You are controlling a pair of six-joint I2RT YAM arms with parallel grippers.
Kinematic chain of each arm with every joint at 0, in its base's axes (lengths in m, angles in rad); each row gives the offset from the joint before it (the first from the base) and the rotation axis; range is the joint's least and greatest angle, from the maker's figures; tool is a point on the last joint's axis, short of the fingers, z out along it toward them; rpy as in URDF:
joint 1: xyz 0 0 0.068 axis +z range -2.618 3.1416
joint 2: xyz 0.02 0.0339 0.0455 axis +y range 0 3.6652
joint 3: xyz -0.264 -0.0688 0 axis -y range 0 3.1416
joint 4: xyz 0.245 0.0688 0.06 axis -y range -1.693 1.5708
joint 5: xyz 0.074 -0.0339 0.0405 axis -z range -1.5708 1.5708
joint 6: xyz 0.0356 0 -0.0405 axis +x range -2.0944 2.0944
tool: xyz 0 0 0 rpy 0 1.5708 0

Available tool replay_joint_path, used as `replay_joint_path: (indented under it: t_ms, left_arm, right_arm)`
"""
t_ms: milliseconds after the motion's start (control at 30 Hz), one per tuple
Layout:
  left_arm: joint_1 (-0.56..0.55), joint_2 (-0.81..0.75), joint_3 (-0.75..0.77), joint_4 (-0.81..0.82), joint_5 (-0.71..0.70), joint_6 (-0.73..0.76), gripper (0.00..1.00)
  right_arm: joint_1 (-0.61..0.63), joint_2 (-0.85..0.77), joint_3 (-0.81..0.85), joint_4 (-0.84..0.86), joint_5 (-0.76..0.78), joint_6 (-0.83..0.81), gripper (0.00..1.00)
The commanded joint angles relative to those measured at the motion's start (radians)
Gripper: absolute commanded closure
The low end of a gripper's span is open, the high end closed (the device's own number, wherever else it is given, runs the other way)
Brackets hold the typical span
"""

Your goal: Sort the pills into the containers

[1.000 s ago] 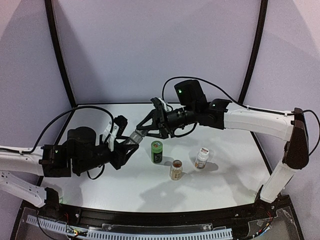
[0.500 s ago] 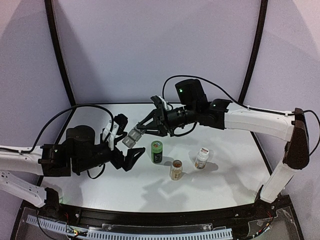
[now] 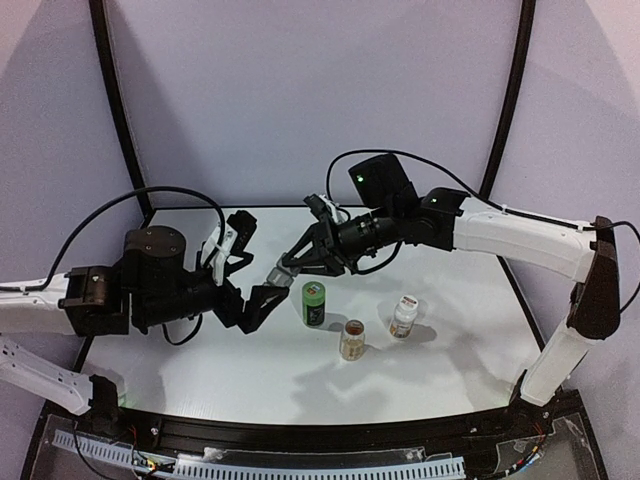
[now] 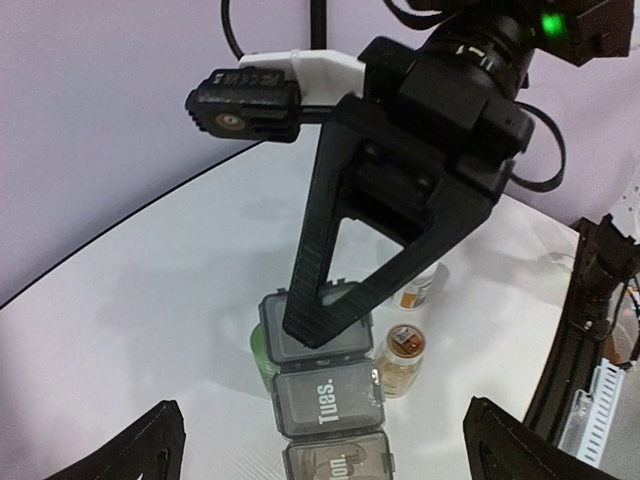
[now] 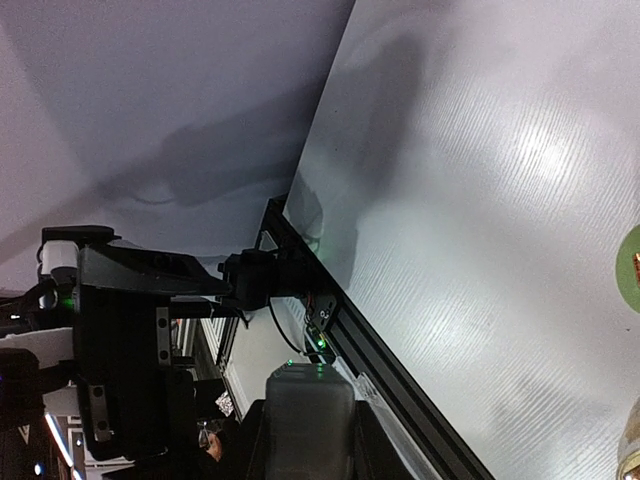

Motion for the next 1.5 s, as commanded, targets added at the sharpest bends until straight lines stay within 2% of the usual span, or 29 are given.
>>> replay_joint_path:
  t_ms: [0,333,767,1033,1167,1333,1467]
  left_arm:
    - [-0.003,0.014,0.051,-0.097,0.090,-0.038,0.01]
    - [-0.003,0.141,0.132,-0.135,0.089,-0.063,0.01]
    - [-0.003,0.168,0.153,-0.135,0.032,-0.099,0.07]
    - [-0.003,0.173,0.170,-0.169,0.008,-0.107,0.28]
    - [-0.003,0.164,0.175,-0.183,0.030,-0.119,0.42]
    - [-0.003,0.153,0.166,-0.194,0.092,-0.142,0.53]
    - [-0.003,0.150,0.152,-0.190,0.163,-0.166,0.55]
  right_arm:
    - [0.010,-0.021,0.040,-0.072,-0.016,-0.059,1.00]
    - [0.021,-0.018,0.066,-0.113,-0.039,-0.101,1.00]
    - [0.040,-0.004,0.096,-0.189,-0.034,-0.171,1.00]
    - [0.049,0.008,0.126,-0.232,-0.024,-0.206,1.00]
    - [0.049,0.009,0.135,-0.267,-0.010,-0.234,1.00]
    - [0.049,0.023,0.157,-0.318,-0.015,-0.288,1.00]
    - [0.050,0.044,0.179,-0.356,-0.042,-0.339,1.00]
